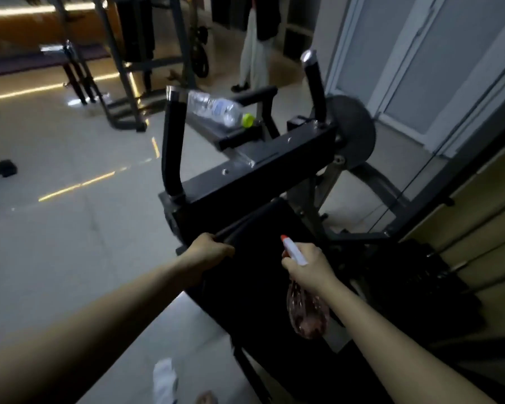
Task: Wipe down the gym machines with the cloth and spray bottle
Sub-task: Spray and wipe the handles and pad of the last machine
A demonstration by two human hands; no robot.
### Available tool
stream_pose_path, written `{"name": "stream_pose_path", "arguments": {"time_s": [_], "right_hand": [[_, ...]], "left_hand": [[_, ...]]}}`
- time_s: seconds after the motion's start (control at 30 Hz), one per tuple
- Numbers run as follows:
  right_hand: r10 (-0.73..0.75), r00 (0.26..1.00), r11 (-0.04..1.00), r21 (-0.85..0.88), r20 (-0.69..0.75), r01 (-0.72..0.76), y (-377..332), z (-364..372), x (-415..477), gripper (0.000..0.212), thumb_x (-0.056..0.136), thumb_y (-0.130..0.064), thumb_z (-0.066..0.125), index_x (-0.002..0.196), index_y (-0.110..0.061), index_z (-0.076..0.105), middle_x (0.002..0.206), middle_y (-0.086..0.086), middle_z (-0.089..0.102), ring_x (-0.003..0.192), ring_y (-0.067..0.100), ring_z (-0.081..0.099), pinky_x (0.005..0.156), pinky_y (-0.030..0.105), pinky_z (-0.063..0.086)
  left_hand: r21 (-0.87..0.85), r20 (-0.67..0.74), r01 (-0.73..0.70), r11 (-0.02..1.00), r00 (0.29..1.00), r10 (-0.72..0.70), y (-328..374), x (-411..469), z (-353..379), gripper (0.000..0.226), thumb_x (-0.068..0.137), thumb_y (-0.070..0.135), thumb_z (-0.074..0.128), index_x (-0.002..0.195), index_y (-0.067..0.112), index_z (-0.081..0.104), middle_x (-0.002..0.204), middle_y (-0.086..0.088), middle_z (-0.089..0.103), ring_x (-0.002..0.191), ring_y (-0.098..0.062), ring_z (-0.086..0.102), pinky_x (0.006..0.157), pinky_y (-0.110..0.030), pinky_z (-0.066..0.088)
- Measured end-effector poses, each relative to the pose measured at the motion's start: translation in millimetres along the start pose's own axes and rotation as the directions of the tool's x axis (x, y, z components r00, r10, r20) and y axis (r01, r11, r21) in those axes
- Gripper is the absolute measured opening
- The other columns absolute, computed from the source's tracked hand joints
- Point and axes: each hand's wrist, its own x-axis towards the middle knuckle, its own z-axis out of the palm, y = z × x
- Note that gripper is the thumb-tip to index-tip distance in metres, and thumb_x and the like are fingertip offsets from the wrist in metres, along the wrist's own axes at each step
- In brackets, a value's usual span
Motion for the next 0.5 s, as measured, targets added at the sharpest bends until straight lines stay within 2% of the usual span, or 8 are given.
{"name": "stream_pose_path", "arguments": {"time_s": [0.07,0.13,0.2,0.3,0.4,0.47,0.5], "right_hand": [[0.025,0.997,1.0,-0.007,0.073,-0.024,16,18,6,0.023,0.076,-0.035,0.055,0.065,-0.016,0.049,0.061,-0.002,0.053,0.058,0.02,0.055,0.054,0.031,0.039],[0.019,0.984,1.0,-0.004,0.179,-0.019,34,41,14,0.022,0.077,-0.035,0.054,0.067,-0.015,0.052,0.063,0.0,0.058,0.062,0.022,0.06,0.055,0.032,0.043],[0.013,0.969,1.0,-0.027,0.246,-0.007,43,61,21,0.024,0.077,-0.037,0.052,0.065,-0.016,0.049,0.064,0.001,0.058,0.062,0.023,0.06,0.055,0.033,0.042],[0.014,0.952,0.995,-0.099,0.304,0.017,55,90,30,0.023,0.083,-0.034,0.056,0.066,-0.019,0.055,0.065,0.0,0.059,0.064,0.023,0.061,0.056,0.03,0.044],[0.015,0.937,0.984,-0.172,0.348,0.048,68,113,35,0.025,0.087,-0.04,0.055,0.096,-0.022,0.07,0.078,-0.001,0.065,0.079,0.024,0.064,0.068,0.031,0.048],[0.001,0.927,0.967,-0.237,0.375,0.095,76,122,36,0.037,0.091,-0.042,0.05,0.117,-0.024,0.068,0.097,0.003,0.067,0.094,0.027,0.064,0.078,0.032,0.048],[-0.007,0.925,0.957,-0.265,0.379,0.116,79,125,36,0.039,0.092,-0.042,0.049,0.121,-0.023,0.067,0.104,0.005,0.066,0.098,0.028,0.063,0.081,0.033,0.047]], "left_hand": [[-0.011,-0.061,0.061,0.998,0.996,-0.062,-23,3,12,0.025,0.085,0.009,0.07,0.109,0.003,0.065,0.077,-0.011,0.068,0.058,-0.02,0.064,0.044,-0.022,0.048],[-0.061,-0.101,0.115,0.992,0.988,-0.12,-49,6,28,0.029,0.087,0.005,0.067,0.115,0.006,0.061,0.083,-0.014,0.067,0.056,-0.02,0.062,0.041,-0.021,0.045],[-0.109,-0.127,0.156,0.982,0.977,-0.17,-72,8,40,0.026,0.089,0.006,0.067,0.114,0.01,0.06,0.085,-0.014,0.067,0.051,-0.016,0.062,0.04,-0.02,0.044],[-0.161,-0.162,0.198,0.967,0.961,-0.224,-102,14,56,0.014,0.092,0.005,0.068,0.105,0.005,0.065,0.086,-0.01,0.068,0.062,-0.014,0.064,0.046,-0.019,0.048],[-0.212,-0.129,0.283,0.935,0.941,-0.313,-132,21,70,0.014,0.092,0.006,0.068,0.105,0.003,0.068,0.096,-0.014,0.071,0.077,-0.019,0.069,0.06,-0.023,0.054],[-0.231,-0.117,0.325,0.917,0.927,-0.357,-144,23,77,0.015,0.093,0.007,0.067,0.107,0.003,0.068,0.101,-0.015,0.072,0.081,-0.021,0.07,0.063,-0.025,0.056],[-0.235,-0.112,0.338,0.911,0.922,-0.371,-149,25,80,0.014,0.093,0.007,0.066,0.107,0.003,0.068,0.099,-0.014,0.072,0.08,-0.02,0.07,0.061,-0.024,0.055]]}}
